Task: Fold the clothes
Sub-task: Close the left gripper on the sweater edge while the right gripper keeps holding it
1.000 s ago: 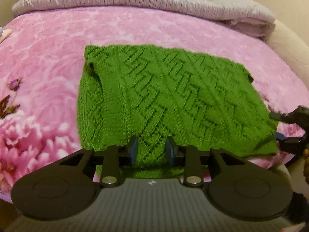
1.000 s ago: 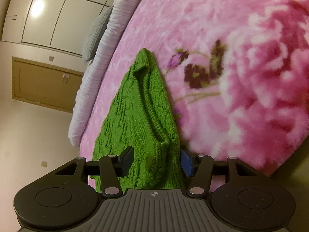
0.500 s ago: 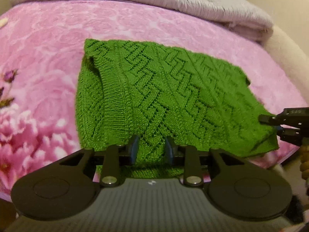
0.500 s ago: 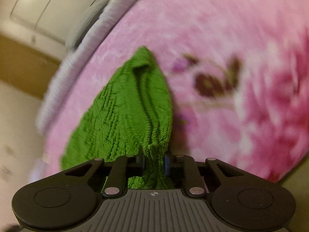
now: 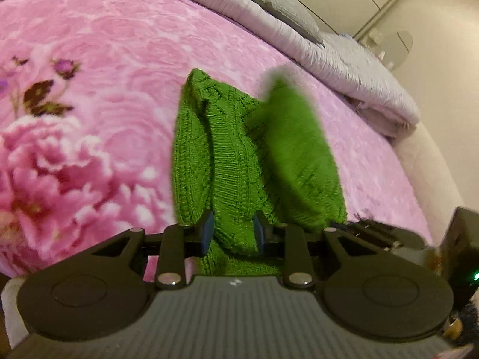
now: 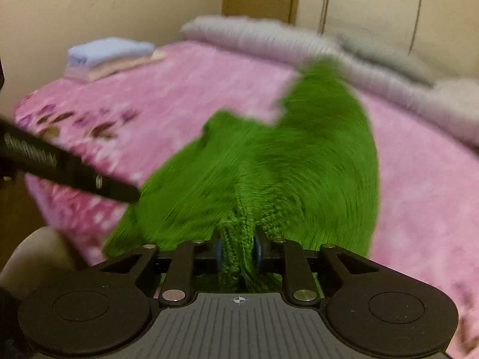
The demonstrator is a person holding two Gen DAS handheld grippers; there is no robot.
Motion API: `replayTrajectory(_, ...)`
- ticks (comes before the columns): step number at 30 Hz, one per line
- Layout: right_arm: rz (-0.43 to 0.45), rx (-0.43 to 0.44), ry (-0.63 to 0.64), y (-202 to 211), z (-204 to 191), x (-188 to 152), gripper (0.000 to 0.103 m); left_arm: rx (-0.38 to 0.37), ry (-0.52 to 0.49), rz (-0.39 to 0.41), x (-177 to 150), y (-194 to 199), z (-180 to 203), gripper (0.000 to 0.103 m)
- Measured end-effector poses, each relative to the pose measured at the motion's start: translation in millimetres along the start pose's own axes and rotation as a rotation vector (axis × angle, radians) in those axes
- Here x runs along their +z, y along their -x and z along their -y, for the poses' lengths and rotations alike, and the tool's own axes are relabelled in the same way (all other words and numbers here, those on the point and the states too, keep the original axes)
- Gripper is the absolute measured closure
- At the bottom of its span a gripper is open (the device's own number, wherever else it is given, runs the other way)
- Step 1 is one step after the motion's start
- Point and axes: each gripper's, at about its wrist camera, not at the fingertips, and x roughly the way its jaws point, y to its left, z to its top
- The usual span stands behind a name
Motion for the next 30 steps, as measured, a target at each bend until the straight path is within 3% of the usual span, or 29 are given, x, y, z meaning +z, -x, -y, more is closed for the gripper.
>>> replayTrajectory(2, 0.012, 0.054, -0.033, 7, 4, 2, 0.052, -0.015, 0.024, -0.001, 0, 0, -3, 0.08)
replayTrajectory(7, 0.113, 0.112, -0.24, 41, 41, 6, 0.051, -0.053, 0.034, -0.002, 1, -3, 6, 0.08)
replayTrajectory(10, 0.174, 0.087, -0.43, 61, 80, -2, 0.052, -0.083, 0.026, -0.002, 3, -5, 14, 0.08)
replayTrajectory(14, 0.038, -0.074, -0.641, 43, 127, -20, 0.052, -0.128, 0.061, -0.013, 5, -13, 19, 0.078)
replayTrajectory(18, 0.006, -0.071, -0.77, 30, 154, -31, 0.052, -0.148, 0.081, -0.018, 15, -26, 22, 0.076)
replayTrajectory(26, -0.024, -0.076, -0.82, 7, 179, -14, 0.052, -0.136, 0.039, -0.033, 43, -59, 29, 0.072)
replayTrajectory(30, -0.114, -0.085, -0.792, -19, 190, -2, 0.052, -0.119, 0.031, -0.031, 56, -73, 26, 0.072)
